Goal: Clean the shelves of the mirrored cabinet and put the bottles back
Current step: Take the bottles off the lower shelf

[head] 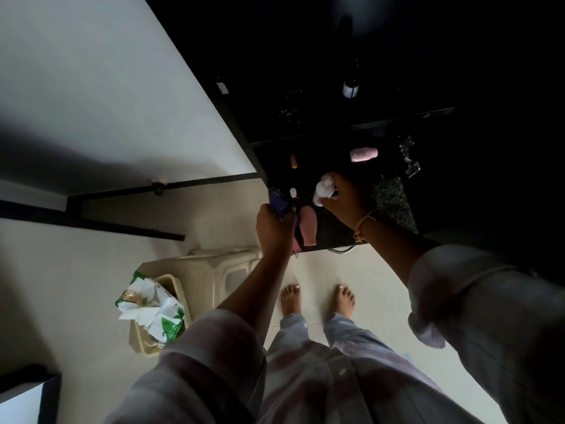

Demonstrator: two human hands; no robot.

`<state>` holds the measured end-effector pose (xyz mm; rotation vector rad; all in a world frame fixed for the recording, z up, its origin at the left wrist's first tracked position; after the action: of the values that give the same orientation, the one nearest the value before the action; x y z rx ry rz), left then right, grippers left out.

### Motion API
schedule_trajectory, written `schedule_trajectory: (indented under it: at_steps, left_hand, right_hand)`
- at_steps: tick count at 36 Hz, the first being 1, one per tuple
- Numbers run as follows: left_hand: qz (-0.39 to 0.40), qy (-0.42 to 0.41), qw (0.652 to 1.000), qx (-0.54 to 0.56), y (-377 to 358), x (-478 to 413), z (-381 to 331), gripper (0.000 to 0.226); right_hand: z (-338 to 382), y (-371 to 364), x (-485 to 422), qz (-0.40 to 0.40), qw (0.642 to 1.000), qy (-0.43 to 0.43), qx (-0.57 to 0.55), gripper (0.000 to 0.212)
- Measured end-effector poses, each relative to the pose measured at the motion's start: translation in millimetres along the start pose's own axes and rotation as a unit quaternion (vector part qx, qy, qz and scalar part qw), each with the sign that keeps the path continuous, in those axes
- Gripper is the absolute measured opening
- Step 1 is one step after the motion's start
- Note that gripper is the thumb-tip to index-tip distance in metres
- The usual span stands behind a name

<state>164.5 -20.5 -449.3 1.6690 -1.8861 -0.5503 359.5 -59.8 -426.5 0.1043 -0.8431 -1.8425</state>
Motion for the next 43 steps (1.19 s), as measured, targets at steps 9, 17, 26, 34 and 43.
schedule_trajectory:
  at_steps: [9,17,26,34,43]
  left_hand:
    - [0.018,-0.010,1.000,-0.018,-7.0,5.2,1.3,0.029]
    - [0.028,0.004,1.000,0.003,-11.8,9.0,1.3,0.026]
    - [0.032,-0.008,0.999,0.024,-15.5,5.7,-3.7,0.029]
    - [0.040,-0.028,0.999,0.016,-18.1,3.7,-0.1,0.035]
    - [0.033,-0.063,0.997,-0.005,-11.5,6.0,-2.7,0.048]
  right_hand:
    - [3.5,-17.6,-18.7,0.054,0.999,0.010,0.005,0.031]
    - [6.0,-29.5,-30.2,0.088,0.996,0.015,0.012,0.036]
    - [1.7,-43.0,-38.2,0.112,0.993,-0.001,0.030,0.031]
    - [5.1,-46.3,-37.9,0.109,0.994,-0.003,0.023,0.026]
    - [-6.7,-43.5,-38.4,0.096,0.995,-0.019,0.015,0.052]
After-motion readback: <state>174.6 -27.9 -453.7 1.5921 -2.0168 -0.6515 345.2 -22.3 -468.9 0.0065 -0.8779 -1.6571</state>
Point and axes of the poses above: each hand's wrist, its own x-axis away from the middle knuckle, its own y-axis out of the back of the hand, z = x × y, the point moved 7 cm from there along -x, towards the middle knuckle, and after that the axes turned 11 degrees about -y, right-handed, at the moved point
